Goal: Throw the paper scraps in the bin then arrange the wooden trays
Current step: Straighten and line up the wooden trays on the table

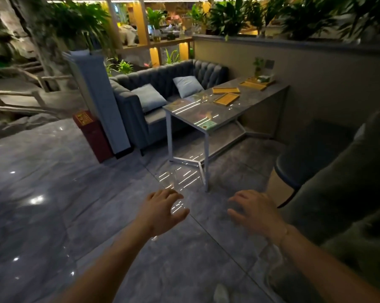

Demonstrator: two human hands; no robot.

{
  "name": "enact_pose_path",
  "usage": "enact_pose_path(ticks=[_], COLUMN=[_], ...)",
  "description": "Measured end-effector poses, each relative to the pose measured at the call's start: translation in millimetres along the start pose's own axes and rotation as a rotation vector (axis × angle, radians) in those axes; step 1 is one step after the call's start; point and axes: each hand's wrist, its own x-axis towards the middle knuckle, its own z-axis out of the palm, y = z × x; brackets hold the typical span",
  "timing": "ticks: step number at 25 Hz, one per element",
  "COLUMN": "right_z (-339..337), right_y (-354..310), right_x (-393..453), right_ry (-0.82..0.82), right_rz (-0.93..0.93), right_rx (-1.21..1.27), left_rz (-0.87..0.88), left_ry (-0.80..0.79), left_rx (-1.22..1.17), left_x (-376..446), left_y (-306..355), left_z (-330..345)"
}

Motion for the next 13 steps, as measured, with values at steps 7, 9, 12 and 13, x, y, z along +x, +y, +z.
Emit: enact_pose_path(ticks=[7,9,12,13], right_z=[4.7,2.9,1.3,1.3], right_y=[88.3,110.4,143.9,153.3], right_x=[123.2,152.2,196.0,209.1], right_ry=[-0.053,-0.055,-0.062,-0.054], right_rz=[-0.018,-0.017,-0.013,-0.007], right_rx=[-0.018,-0.023,-0.02,-0.016], left_rz=[-0.041,-0.037,-0.032,-0.028], left_ry=[-0.043,-0.058,-0.056,-0.045], left_rx=[-0.007,-0.021,-0.026,-0.021], left_x=[142.2,180.1,237.3,254.3], left_y=[-3.1,-3.4,-8.3,-10.5], left_z=[14.6,17.4,22.3,23.3])
